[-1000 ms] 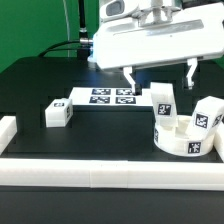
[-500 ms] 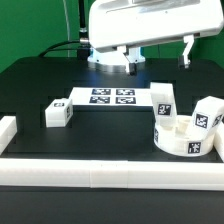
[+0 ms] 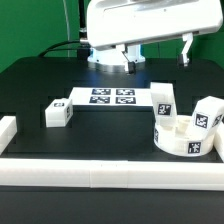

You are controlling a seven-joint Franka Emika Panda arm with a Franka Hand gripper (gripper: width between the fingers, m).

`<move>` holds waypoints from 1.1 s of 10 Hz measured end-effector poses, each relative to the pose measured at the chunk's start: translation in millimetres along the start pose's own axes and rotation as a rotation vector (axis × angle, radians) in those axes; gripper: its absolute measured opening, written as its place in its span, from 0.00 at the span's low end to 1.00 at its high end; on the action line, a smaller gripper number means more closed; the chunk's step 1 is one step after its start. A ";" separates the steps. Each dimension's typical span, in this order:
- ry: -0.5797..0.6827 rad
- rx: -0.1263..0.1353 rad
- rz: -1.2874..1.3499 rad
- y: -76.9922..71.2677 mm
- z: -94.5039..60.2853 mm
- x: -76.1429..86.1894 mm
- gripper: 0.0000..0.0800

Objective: Assemble stool

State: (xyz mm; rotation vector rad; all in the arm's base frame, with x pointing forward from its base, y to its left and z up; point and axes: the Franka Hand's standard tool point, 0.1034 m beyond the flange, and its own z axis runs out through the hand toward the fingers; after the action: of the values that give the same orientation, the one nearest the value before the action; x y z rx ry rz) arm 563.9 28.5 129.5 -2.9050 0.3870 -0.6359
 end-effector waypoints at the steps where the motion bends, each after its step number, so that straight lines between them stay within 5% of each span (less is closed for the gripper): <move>1: -0.113 0.014 0.002 -2.9 2.8 -9.1 0.81; 9: -0.637 0.091 -0.021 -10.5 4.7 -22.5 0.81; 11: -0.686 0.088 -0.125 -8.5 4.7 -14.6 0.81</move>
Offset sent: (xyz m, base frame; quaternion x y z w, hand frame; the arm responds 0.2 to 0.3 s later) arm -0.0055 -0.0021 -0.0120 0.0056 -0.1798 -0.0489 0.9825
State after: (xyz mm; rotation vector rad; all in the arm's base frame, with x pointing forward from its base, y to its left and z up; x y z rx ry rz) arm 555.0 41.1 121.2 -2.8417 0.0822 0.3350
